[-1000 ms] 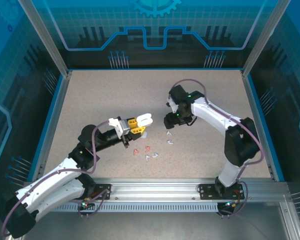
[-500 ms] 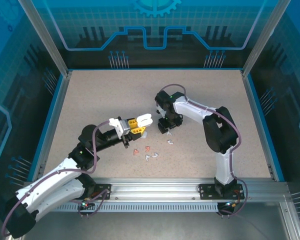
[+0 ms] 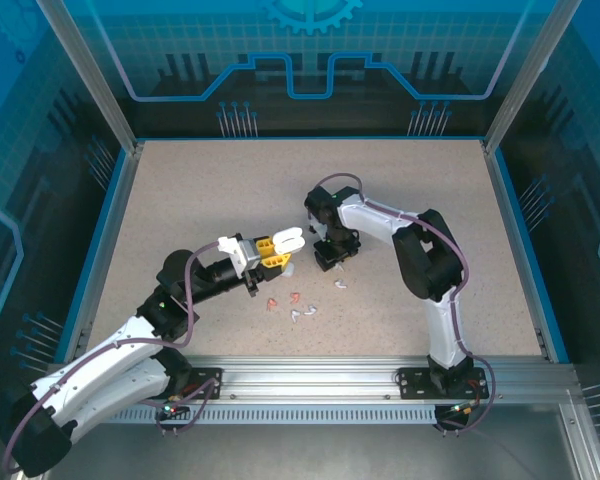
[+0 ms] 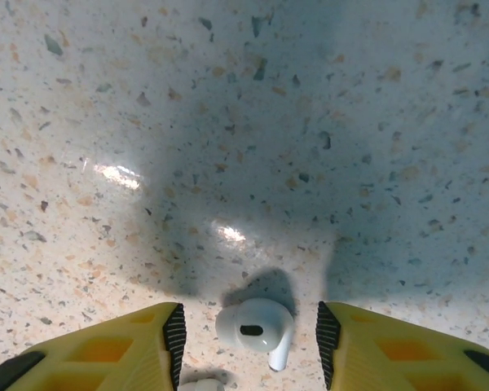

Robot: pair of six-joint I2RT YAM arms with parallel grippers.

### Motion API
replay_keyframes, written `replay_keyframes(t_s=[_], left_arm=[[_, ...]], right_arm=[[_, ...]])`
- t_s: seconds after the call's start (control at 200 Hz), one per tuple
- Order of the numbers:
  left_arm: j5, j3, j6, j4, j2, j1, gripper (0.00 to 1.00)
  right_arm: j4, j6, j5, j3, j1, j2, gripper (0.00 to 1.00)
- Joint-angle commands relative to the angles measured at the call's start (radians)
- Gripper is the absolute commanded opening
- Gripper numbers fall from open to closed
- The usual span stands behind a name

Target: Insert the wireless bluetooth earbuds into the charging case

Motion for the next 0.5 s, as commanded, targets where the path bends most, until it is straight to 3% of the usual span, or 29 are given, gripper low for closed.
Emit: replay_keyframes(t_s=[0.0,0.495], left_arm=[[-0.018,-0.013,0.011,0.007,-0.014,-0.007,0.00],[-0.023,-0.011,0.006,0.004,-0.012,-0.008,0.00]], right_arm=[[-0.037,-0.018,0.008,0.025,0.019,0.027,0.47],[-0.055,-0.029,0.021,0.027,0.028,0.055,0.42]])
